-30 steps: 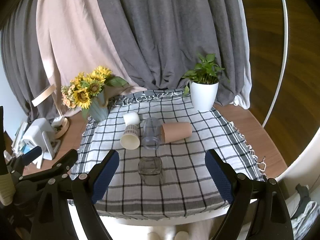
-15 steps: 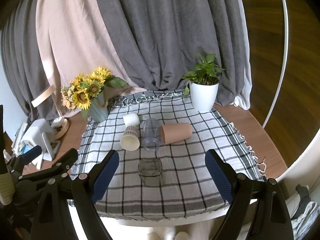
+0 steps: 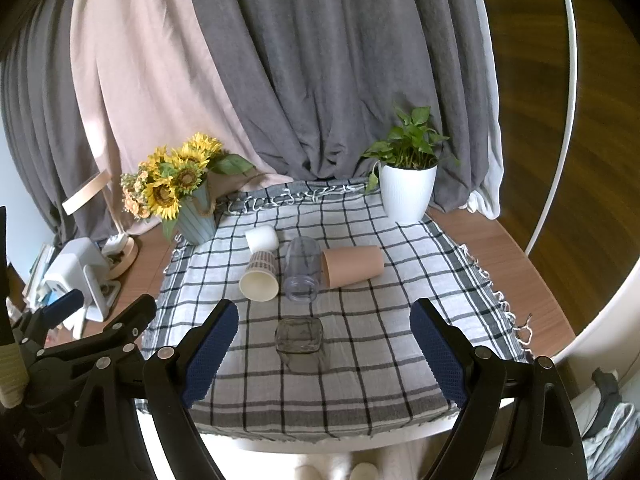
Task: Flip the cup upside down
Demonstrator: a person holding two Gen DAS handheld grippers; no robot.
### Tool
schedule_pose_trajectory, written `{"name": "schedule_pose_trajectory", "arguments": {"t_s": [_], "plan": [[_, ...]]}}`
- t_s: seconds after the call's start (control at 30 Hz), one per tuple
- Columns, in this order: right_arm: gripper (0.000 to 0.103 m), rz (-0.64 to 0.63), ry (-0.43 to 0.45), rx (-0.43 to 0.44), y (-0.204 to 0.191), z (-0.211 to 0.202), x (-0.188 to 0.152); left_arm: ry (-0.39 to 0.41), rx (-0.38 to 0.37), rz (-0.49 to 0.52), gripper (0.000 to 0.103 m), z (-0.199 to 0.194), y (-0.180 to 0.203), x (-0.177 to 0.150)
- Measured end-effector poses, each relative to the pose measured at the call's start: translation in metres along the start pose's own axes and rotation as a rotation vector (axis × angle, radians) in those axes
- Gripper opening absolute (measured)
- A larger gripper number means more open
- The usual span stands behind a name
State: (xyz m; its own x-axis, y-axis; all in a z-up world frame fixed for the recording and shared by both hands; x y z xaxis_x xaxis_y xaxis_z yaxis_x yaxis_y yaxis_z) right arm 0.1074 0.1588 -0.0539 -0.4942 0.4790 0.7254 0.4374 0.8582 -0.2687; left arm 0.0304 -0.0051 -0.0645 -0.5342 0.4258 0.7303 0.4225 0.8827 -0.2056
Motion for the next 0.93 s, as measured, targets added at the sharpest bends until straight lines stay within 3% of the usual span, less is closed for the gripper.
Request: {"name": "schedule_pose_trajectory", "arguments": {"t_s": [0.93], "plan": [[0.088, -0.007, -0.015, 0.005, -0.005, 0.011, 0.005, -0.013, -0.004, -0.005, 0.103, 0.01, -0.003, 0.005]]}}
Point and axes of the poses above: each gripper's, at about its wrist camera, not at the fingertips, and z roughly the way its jaws point, y to its right, x to its top, the point moved 6 cm from there along z, roughly the way its jaws point, and after that the axes turned 13 degrees about z, right-handed, at the moved point
